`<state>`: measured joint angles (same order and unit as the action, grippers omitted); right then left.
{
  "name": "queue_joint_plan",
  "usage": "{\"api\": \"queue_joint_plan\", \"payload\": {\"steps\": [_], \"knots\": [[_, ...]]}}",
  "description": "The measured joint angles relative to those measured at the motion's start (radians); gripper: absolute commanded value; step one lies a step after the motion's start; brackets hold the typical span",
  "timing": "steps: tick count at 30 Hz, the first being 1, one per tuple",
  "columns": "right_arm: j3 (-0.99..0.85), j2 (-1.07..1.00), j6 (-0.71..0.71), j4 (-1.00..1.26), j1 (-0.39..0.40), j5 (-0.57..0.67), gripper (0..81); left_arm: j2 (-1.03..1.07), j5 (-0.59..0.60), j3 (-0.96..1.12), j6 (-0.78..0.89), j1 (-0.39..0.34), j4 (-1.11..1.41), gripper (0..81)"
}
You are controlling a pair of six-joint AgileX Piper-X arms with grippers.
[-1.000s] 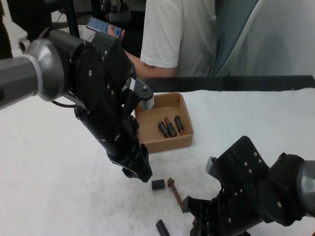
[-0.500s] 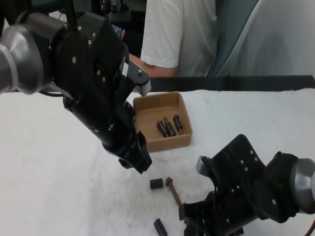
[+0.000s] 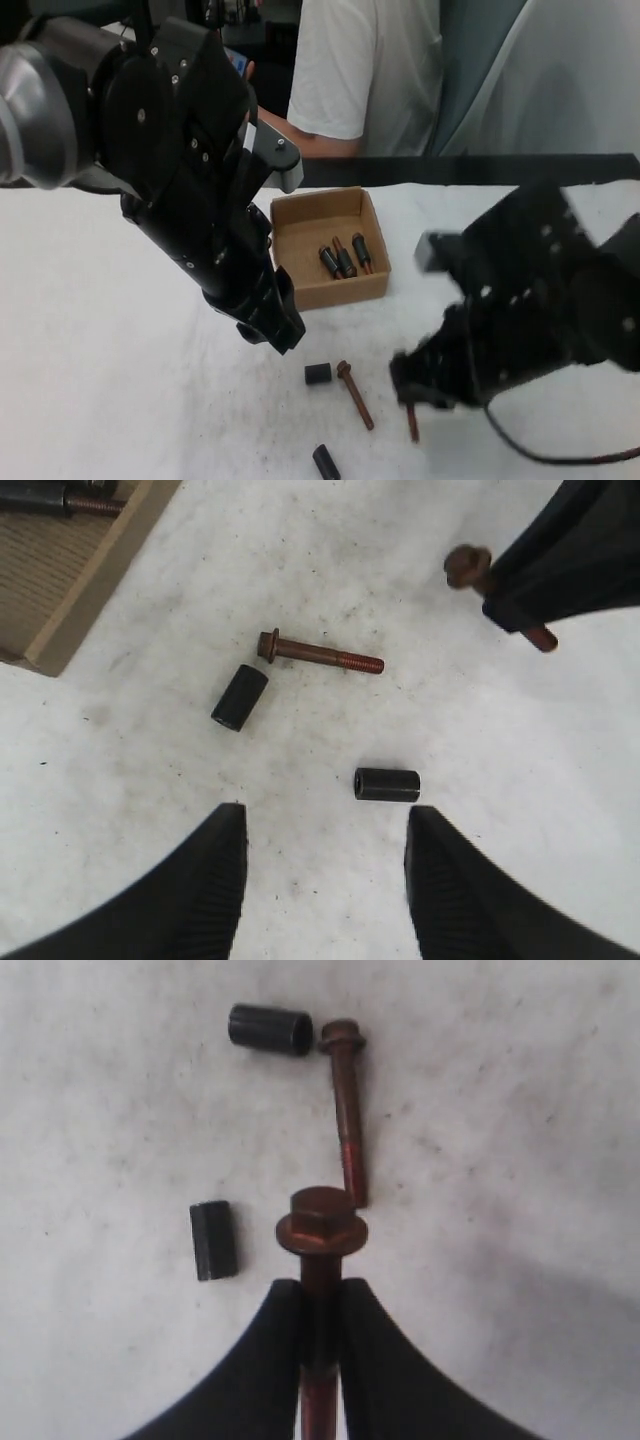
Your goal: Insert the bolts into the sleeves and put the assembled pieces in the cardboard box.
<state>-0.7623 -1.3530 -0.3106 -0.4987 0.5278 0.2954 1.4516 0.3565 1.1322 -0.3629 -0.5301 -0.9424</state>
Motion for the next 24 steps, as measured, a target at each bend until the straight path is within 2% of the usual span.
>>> {"api": "queue_joint_plan", "payload": {"steps": [4, 5, 7, 11, 14, 20, 24], "knots": [[-0.002, 0.057, 0.003, 0.210, -0.061, 0.085, 0.8, 0.000, 0.000, 0.000, 0.000, 0.000, -0.002, 45.9], [-0.002, 0.069, -0.029, 0.384, -0.087, 0.133, 0.8, 0.000, 0.000, 0.000, -0.003, 0.000, -0.002, 45.9], [-0.004, 0.074, -0.094, 0.568, -0.115, 0.180, 0.8, 0.000, 0.000, 0.000, -0.019, 0.000, -0.002, 45.9], [-0.007, 0.073, -0.198, 0.801, -0.184, 0.273, 0.8, 0.000, 0.000, -0.008, -0.030, 0.000, 0.036, 42.7], [-0.007, 0.073, -0.218, 0.848, -0.217, 0.307, 0.8, 0.000, 0.015, -0.033, -0.026, 0.000, 0.113, 36.0], [-0.007, 0.073, -0.281, 0.879, -0.301, 0.455, 0.8, 0.008, 0.103, -0.200, -0.021, 0.001, 0.433, 35.9], [-0.007, 0.073, -0.293, 0.879, -0.343, 0.498, 0.8, 0.035, 0.099, -0.258, -0.049, 0.001, 0.473, 37.9]]}}
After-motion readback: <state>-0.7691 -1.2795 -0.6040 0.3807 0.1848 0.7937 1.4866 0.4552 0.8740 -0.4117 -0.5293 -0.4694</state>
